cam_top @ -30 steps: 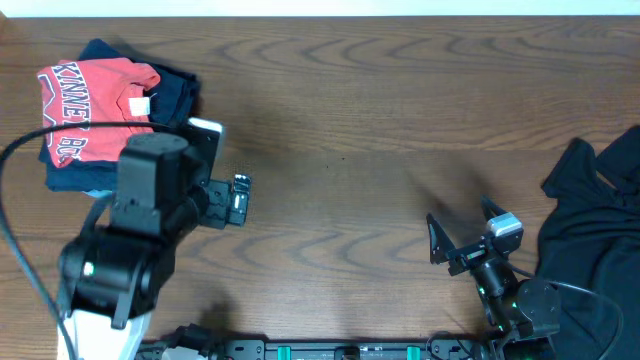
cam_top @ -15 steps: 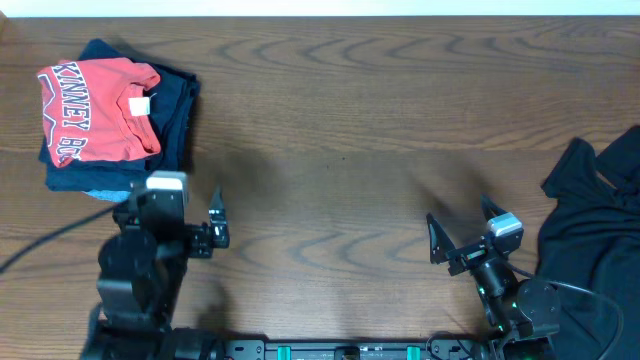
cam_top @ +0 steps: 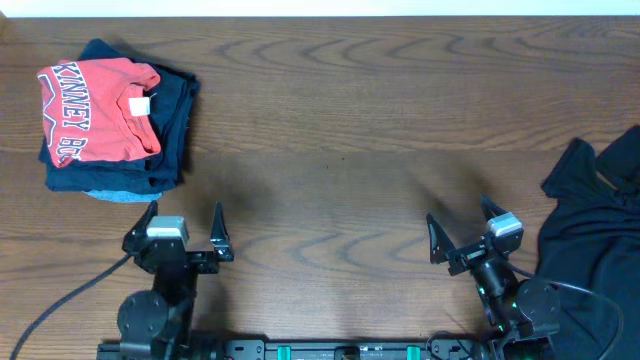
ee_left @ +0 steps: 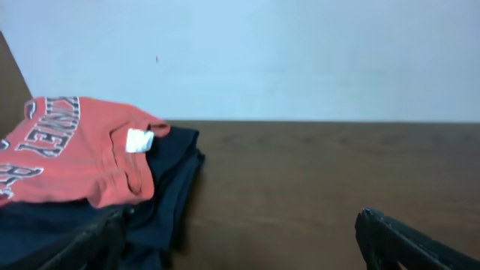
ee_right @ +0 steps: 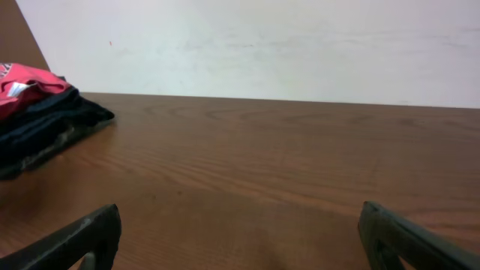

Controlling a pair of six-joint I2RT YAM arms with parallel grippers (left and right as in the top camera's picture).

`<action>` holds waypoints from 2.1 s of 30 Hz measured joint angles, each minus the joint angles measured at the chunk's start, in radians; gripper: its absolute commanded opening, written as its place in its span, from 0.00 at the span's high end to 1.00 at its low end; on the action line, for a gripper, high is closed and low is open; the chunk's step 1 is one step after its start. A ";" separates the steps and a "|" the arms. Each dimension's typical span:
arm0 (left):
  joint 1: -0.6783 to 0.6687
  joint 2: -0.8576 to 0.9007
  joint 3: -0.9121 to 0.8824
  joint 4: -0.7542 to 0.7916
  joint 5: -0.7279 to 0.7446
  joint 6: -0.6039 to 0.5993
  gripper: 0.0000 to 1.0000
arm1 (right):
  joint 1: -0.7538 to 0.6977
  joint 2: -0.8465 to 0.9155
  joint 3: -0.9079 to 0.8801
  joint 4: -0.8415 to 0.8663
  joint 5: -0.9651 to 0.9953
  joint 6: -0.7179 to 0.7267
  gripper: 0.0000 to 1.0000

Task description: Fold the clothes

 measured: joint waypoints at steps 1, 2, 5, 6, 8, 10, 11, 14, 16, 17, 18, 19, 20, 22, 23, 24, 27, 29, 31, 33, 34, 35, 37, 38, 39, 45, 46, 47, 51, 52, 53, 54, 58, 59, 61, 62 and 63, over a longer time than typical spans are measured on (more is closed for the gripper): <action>0.000 -0.013 -0.018 0.017 0.000 0.000 0.02 | 0.000 0.000 0.000 0.000 0.000 0.000 0.01; 0.000 -0.020 -0.035 0.039 0.000 0.000 0.02 | 0.000 0.000 0.000 0.000 0.000 0.000 0.01; 0.000 -0.023 -0.089 0.092 0.000 0.000 0.02 | 0.000 0.000 0.000 0.000 0.000 0.000 0.01; 0.000 -0.023 -0.112 0.116 -0.001 0.000 0.02 | 0.000 0.000 0.000 0.000 0.000 0.000 0.01; 0.000 -0.023 -0.159 0.162 -0.002 0.000 0.02 | 0.000 0.000 0.000 0.000 0.000 0.000 0.01; 0.000 -0.023 -0.212 0.214 -0.003 0.000 0.02 | 0.000 0.000 0.000 0.000 0.000 0.000 0.01; 0.000 -0.023 -0.241 0.242 -0.003 0.000 0.02 | 0.000 0.000 0.000 0.000 0.000 0.000 0.01; 0.000 -0.023 -0.299 0.263 -0.003 0.000 0.02 | 0.000 0.000 0.000 0.000 0.000 0.000 0.01; 0.000 -0.022 -0.302 0.263 0.000 0.000 0.02 | 0.000 0.000 0.000 0.001 0.000 0.000 0.01; 0.000 -0.022 -0.301 0.260 0.000 0.000 0.02 | 0.000 0.000 0.000 0.001 0.000 0.000 0.01; 0.000 -0.023 -0.300 0.256 0.000 0.000 0.02 | 0.000 0.000 0.000 0.001 0.000 0.000 0.01; 0.000 -0.023 -0.298 0.252 0.000 0.000 0.02 | 0.000 0.000 0.000 0.001 0.000 0.000 0.01; 0.000 -0.023 -0.297 0.250 0.001 0.000 0.02 | 0.000 0.000 0.000 0.001 0.000 0.000 0.01; 0.000 -0.023 -0.296 0.248 0.001 0.000 0.02 | 0.000 0.000 0.000 0.001 0.000 0.000 0.01; 0.000 -0.023 -0.296 0.248 0.000 0.000 0.02 | 0.000 0.000 0.000 0.001 0.000 0.000 0.01; 0.000 -0.023 -0.296 0.248 0.000 0.000 0.02 | 0.000 0.000 0.000 0.001 0.000 0.000 0.01; 0.000 -0.023 -0.296 0.248 0.000 0.000 0.02 | 0.000 0.000 0.000 0.001 0.000 0.000 0.01; 0.000 -0.023 -0.296 0.248 0.000 0.000 0.02 | 0.000 0.000 0.000 0.001 0.000 0.000 0.01; 0.000 -0.023 -0.296 0.248 0.000 0.000 0.02 | 0.000 0.000 0.000 0.001 0.000 0.000 0.01; 0.000 -0.023 -0.296 0.248 0.000 0.000 0.02 | 0.000 0.000 0.000 0.001 0.000 0.000 0.01; 0.000 -0.023 -0.296 0.248 0.000 0.000 0.02 | 0.000 0.000 0.000 0.001 0.000 0.000 0.01; 0.000 -0.023 -0.296 0.248 0.000 0.000 0.02 | 0.000 0.000 0.000 0.001 0.000 0.000 0.01; 0.000 -0.023 -0.296 0.248 0.000 0.000 0.02 | 0.000 0.000 0.000 0.001 0.000 0.000 0.01; 0.000 -0.023 -0.296 0.248 0.000 0.000 0.02 | 0.000 0.000 0.000 0.001 0.000 0.000 0.01; 0.000 -0.023 -0.296 0.248 0.000 0.000 0.02 | 0.000 0.000 0.000 0.001 0.000 0.000 0.01; 0.000 -0.023 -0.296 0.248 0.000 0.000 0.02 | 0.000 0.000 0.000 0.001 0.000 0.000 0.01; 0.000 -0.023 -0.296 0.248 0.000 0.000 0.02 | 0.000 0.000 0.000 0.001 0.000 0.000 0.01; 0.000 -0.023 -0.296 0.248 0.000 0.000 0.02 | 0.000 0.000 0.000 0.001 0.000 0.000 0.01; 0.000 -0.023 -0.296 0.248 0.000 0.000 0.02 | 0.000 0.000 0.000 0.001 0.000 0.000 0.01; 0.000 -0.023 -0.296 0.248 0.000 0.000 0.02 | 0.000 0.000 0.000 0.001 0.000 0.000 0.01; 0.000 -0.023 -0.296 0.247 0.000 0.000 0.02 | 0.000 0.000 0.000 0.001 0.000 0.000 0.01; 0.000 -0.023 -0.296 0.247 0.000 0.000 0.02 | 0.000 0.000 0.000 0.001 0.000 0.000 0.01; 0.000 -0.023 -0.295 0.247 0.000 0.000 0.02 | 0.000 0.000 0.000 0.001 0.000 0.000 0.01; 0.000 -0.023 -0.295 0.246 0.000 0.000 0.02 | 0.000 0.000 0.000 0.001 0.000 0.000 0.01; 0.000 -0.023 -0.295 0.246 0.000 0.000 0.02 | 0.000 0.000 0.000 0.001 0.000 0.000 0.01; 0.000 -0.023 -0.294 0.246 0.000 0.000 0.02 | 0.000 0.000 0.000 0.001 0.000 0.000 0.01; 0.000 -0.023 -0.294 0.246 0.000 0.000 0.02 | 0.000 0.000 0.000 0.001 0.000 0.000 0.01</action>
